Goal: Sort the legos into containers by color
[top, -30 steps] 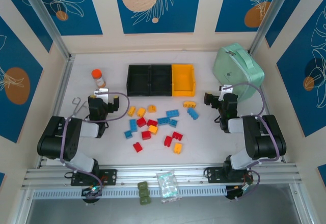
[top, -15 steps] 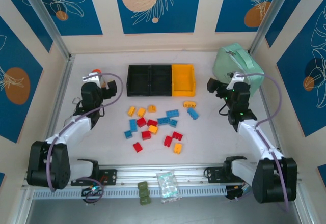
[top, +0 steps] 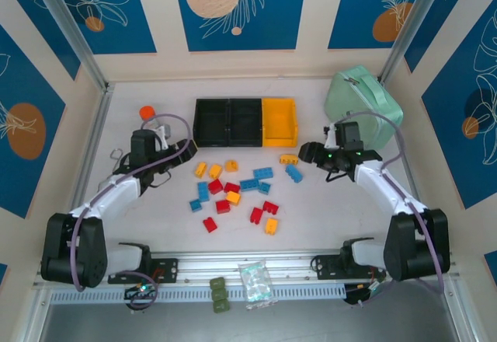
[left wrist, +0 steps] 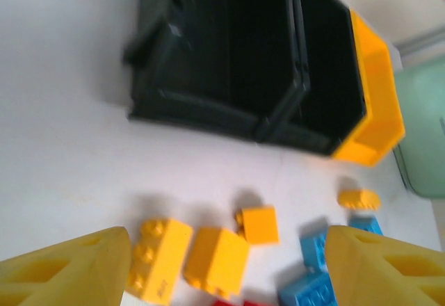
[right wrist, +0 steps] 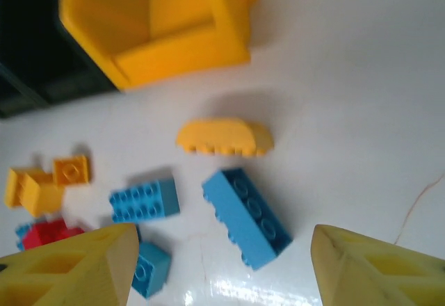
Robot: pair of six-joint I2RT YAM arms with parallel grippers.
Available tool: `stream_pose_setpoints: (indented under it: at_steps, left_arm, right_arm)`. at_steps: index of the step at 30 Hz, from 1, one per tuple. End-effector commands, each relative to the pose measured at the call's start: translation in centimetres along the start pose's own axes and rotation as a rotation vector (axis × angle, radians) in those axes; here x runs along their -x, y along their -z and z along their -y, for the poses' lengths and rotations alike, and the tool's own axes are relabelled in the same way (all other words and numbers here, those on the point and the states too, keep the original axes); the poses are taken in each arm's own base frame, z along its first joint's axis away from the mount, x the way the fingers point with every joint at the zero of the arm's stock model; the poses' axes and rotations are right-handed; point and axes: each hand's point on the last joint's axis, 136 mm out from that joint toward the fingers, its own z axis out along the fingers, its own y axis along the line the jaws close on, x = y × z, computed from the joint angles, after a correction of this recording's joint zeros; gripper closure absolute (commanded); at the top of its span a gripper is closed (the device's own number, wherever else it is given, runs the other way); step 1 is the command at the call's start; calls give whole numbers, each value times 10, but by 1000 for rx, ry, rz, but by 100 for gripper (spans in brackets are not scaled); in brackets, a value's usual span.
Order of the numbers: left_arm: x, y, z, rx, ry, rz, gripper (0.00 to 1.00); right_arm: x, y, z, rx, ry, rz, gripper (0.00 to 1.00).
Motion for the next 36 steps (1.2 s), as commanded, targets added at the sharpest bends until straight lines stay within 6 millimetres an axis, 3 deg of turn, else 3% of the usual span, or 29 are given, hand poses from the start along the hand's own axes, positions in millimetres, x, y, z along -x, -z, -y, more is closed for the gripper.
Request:
stream_pose_setpoints:
  at_steps: [1,6,10,20,27,36]
  left_arm:
    - [-44,8,11,-48,25,-139,26]
    - [-72,18,9,-25,-1,-179,25]
    - [-83,22,5,-18,5,-176,25]
    - [-93,19,10,-24,-3,-191,25]
    - [-98,17,18,-24,-34,-200,25]
    - [-97,18,45,-72,-82,-207,25]
  right_arm:
    - [-18,-12,2,-45,30,-105,32]
    - [-36,-41,2,-115,88,-207,31]
    - [-47,-54,0,-182,141,-257,34]
    - [-63,-71,2,-320,208,-332,64]
    - [-64,-69,2,-352,207,-334,83]
    - [-45,-33,-38,-282,257,-260,87]
